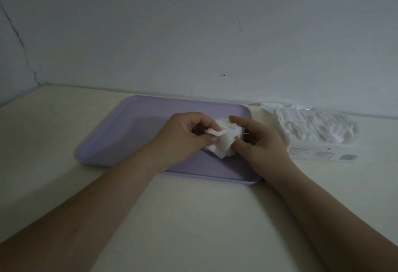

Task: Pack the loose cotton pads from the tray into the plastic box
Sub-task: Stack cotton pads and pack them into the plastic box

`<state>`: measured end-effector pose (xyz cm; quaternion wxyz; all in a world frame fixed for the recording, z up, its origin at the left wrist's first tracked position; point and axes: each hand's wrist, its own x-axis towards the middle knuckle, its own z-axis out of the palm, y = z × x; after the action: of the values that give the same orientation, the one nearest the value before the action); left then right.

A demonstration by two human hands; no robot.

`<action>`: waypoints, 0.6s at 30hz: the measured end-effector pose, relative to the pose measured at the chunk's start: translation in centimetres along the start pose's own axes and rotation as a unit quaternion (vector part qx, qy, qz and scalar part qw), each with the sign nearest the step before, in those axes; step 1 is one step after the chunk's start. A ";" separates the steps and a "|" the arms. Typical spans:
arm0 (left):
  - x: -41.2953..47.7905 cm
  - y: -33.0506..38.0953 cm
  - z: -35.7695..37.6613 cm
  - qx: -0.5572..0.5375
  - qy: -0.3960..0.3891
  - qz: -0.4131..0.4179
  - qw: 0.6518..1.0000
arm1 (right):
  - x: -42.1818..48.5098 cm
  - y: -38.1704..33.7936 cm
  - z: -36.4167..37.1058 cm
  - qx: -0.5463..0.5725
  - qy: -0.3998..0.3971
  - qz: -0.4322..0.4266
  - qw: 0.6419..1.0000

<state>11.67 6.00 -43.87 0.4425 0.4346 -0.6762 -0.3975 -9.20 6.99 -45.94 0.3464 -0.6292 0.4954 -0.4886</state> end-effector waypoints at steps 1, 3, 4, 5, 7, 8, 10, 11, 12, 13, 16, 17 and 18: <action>0.1 0.0 0.0 0.011 0.004 0.006 1.000 | 0.1 0.0 0.0 0.012 -0.004 0.005 1.000; 0.2 0.1 0.1 0.028 0.015 0.015 0.999 | 0.2 0.1 -0.2 0.059 -0.022 0.026 0.998; 0.2 0.1 0.1 0.030 0.023 0.018 0.999 | 0.2 0.1 -0.4 0.078 -0.038 0.037 0.996; 0.2 0.0 0.1 0.029 0.029 0.018 0.999 | 0.2 0.1 -0.6 0.083 -0.054 0.041 0.994; 0.2 -0.2 0.1 0.019 0.037 0.015 0.999 | 0.1 0.0 -0.6 0.050 -0.068 0.032 0.996; 0.2 -0.3 0.1 0.015 0.038 0.012 0.999 | 0.0 -0.1 -0.5 0.032 -0.065 0.026 0.997; 0.3 -0.4 0.2 0.016 0.044 0.014 0.999 | -0.1 -0.1 -0.4 0.018 -0.053 0.012 0.998; 0.3 -0.4 0.2 0.016 0.052 0.017 0.998 | -0.1 -0.1 -0.3 0.016 -0.048 0.009 0.999; 0.3 -0.4 0.3 0.013 0.060 0.017 0.998 | -0.1 -0.2 -0.3 0.015 -0.045 0.006 0.999; 0.3 -0.3 0.3 0.005 0.066 0.014 0.998 | -0.1 -0.3 -0.3 0.015 -0.045 0.003 0.999; 0.3 -0.3 0.1 -0.025 0.071 -0.007 0.997 | 0.0 -0.4 -0.4 0.016 -0.051 -0.009 0.999; 0.3 -0.3 0.0 -0.030 0.071 -0.015 0.997 | 0.0 -0.3 -0.4 0.019 -0.054 -0.013 0.998; 0.3 -0.2 -0.1 -0.035 0.070 -0.022 0.997 | 0.1 -0.3 -0.5 0.021 -0.054 -0.015 0.998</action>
<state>11.78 5.66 -43.98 0.4953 0.4603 -0.6192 -0.3992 -9.56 7.02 -45.55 0.3785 -0.6548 0.4564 -0.4687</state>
